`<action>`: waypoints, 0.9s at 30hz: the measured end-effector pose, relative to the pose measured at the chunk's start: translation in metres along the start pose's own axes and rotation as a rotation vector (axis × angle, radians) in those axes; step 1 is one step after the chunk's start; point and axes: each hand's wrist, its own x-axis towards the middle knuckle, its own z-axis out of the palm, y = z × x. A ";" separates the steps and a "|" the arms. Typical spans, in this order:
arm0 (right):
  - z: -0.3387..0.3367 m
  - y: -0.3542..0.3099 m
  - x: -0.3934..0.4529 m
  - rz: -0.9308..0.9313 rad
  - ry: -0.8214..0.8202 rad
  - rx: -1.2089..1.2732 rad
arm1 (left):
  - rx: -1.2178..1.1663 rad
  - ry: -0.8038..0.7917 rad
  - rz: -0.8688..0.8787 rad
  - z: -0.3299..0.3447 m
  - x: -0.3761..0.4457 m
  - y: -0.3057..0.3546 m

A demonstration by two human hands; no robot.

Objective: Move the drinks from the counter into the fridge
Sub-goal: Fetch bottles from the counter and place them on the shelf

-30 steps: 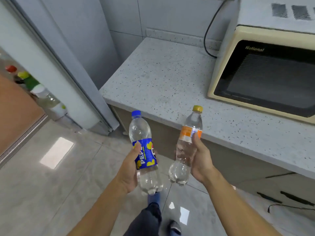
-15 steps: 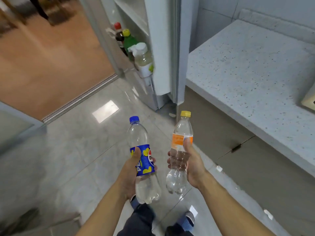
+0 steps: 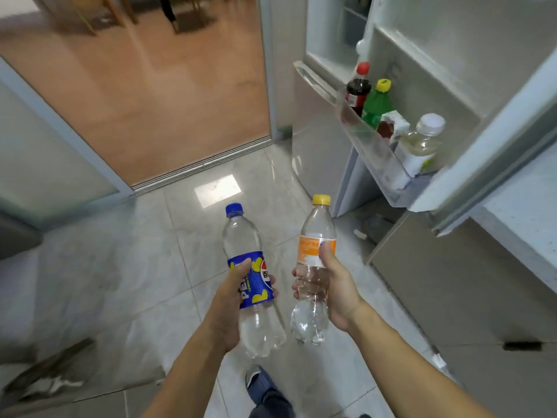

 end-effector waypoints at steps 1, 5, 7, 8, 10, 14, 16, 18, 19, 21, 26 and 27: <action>0.015 -0.001 0.010 -0.004 0.000 -0.008 | -0.016 0.002 0.007 -0.011 0.005 0.011; 0.068 -0.010 0.051 -0.022 -0.019 -0.067 | -0.082 0.027 0.014 -0.042 0.031 0.053; 0.086 -0.018 0.070 -0.026 -0.036 -0.070 | -0.114 0.036 0.009 -0.052 0.047 0.070; 0.091 -0.022 0.080 -0.033 -0.037 -0.072 | -0.128 0.040 0.006 -0.056 0.057 0.077; 0.099 -0.033 0.104 -0.055 -0.024 -0.078 | -0.155 0.043 -0.004 -0.060 0.078 0.092; 0.108 -0.061 0.157 -0.085 -0.025 -0.032 | -0.151 0.040 -0.020 -0.059 0.128 0.126; 0.112 -0.079 0.190 -0.100 -0.008 -0.027 | -0.104 0.044 -0.001 -0.053 0.158 0.149; 0.116 -0.100 0.224 -0.094 0.007 -0.023 | -0.053 0.041 0.033 -0.043 0.189 0.175; 0.118 -0.113 0.242 -0.092 0.011 -0.025 | -0.028 0.037 0.048 -0.036 0.205 0.190; 0.121 -0.140 0.274 -0.093 0.016 -0.026 | 0.017 0.024 0.061 -0.022 0.237 0.221; 0.121 -0.213 0.346 -0.101 0.040 -0.018 | 0.094 -0.024 0.088 0.020 0.309 0.286; 0.120 -0.227 0.358 -0.113 0.050 -0.024 | 0.097 -0.037 0.089 0.029 0.323 0.297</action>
